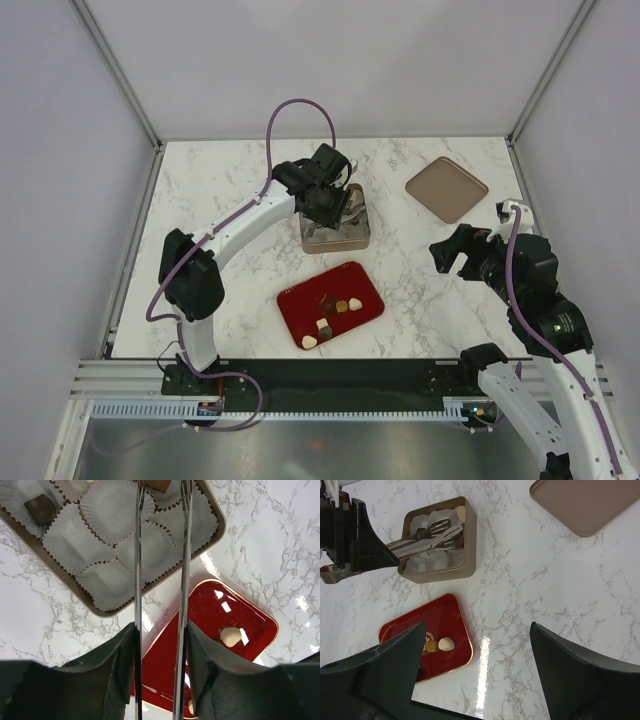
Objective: Pack the chocolate
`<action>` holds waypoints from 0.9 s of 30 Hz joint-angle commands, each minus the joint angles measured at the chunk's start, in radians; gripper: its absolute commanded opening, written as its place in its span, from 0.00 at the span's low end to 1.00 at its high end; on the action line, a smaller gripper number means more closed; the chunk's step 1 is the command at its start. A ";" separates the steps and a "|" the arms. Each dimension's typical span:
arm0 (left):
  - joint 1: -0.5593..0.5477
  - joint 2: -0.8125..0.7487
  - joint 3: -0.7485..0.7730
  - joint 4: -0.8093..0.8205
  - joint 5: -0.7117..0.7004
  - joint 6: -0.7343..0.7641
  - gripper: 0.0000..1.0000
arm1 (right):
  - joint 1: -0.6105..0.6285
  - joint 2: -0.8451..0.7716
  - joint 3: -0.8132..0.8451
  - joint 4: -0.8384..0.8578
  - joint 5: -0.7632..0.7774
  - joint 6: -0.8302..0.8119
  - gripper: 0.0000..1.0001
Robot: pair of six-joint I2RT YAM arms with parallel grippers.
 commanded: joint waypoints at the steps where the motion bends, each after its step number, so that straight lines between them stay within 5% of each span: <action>1: 0.008 -0.009 0.049 0.038 0.002 0.041 0.50 | -0.001 -0.002 0.014 0.033 0.018 -0.008 0.93; 11: 0.007 -0.122 0.008 0.024 0.012 0.021 0.50 | 0.000 -0.004 0.025 0.030 0.018 -0.008 0.93; 27: -0.031 -0.490 -0.348 -0.005 0.067 -0.030 0.49 | -0.001 0.030 0.033 0.032 0.000 0.002 0.93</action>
